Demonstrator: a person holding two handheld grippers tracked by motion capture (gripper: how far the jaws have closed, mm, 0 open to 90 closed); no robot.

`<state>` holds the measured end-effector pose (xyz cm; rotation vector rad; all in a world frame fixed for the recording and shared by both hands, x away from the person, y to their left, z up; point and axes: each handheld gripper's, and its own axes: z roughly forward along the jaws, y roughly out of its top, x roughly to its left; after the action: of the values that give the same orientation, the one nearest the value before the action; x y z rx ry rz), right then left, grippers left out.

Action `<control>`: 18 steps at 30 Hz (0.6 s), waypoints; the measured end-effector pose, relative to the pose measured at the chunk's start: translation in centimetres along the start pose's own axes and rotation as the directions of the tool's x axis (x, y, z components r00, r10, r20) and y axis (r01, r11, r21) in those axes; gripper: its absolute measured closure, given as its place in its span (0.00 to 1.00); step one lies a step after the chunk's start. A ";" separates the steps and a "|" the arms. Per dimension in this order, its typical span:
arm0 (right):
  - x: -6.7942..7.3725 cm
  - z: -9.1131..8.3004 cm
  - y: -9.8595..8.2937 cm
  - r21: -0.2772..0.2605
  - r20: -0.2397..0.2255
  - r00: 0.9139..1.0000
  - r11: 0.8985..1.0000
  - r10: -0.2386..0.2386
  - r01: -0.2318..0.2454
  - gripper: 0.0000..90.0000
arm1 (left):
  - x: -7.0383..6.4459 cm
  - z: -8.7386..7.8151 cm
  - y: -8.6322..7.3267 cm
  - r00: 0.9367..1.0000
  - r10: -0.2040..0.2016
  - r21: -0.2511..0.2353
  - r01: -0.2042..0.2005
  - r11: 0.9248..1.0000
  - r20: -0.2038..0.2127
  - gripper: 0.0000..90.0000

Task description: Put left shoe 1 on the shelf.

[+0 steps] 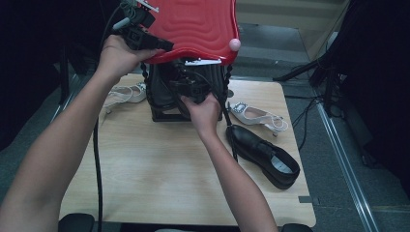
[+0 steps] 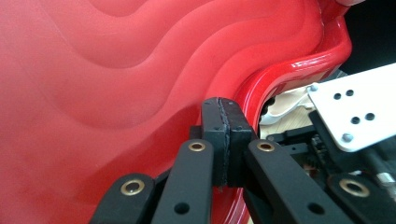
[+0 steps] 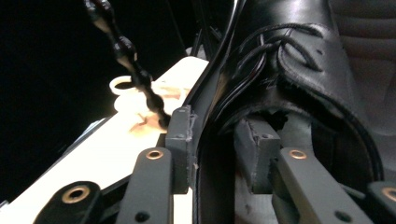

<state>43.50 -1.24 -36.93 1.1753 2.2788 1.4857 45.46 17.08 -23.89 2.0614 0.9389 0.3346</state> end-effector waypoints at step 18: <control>1.3 -4.2 -3.0 0.063 -0.130 0.989 0.995 -0.067 0.076 1.00 | 0.0 0.0 -0.1 1.000 -0.007 -0.010 0.007 1.000 0.001 1.00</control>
<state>38.90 -3.84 -37.04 1.0309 2.4459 1.5085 45.43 17.13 -24.00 2.0486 0.9422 0.3335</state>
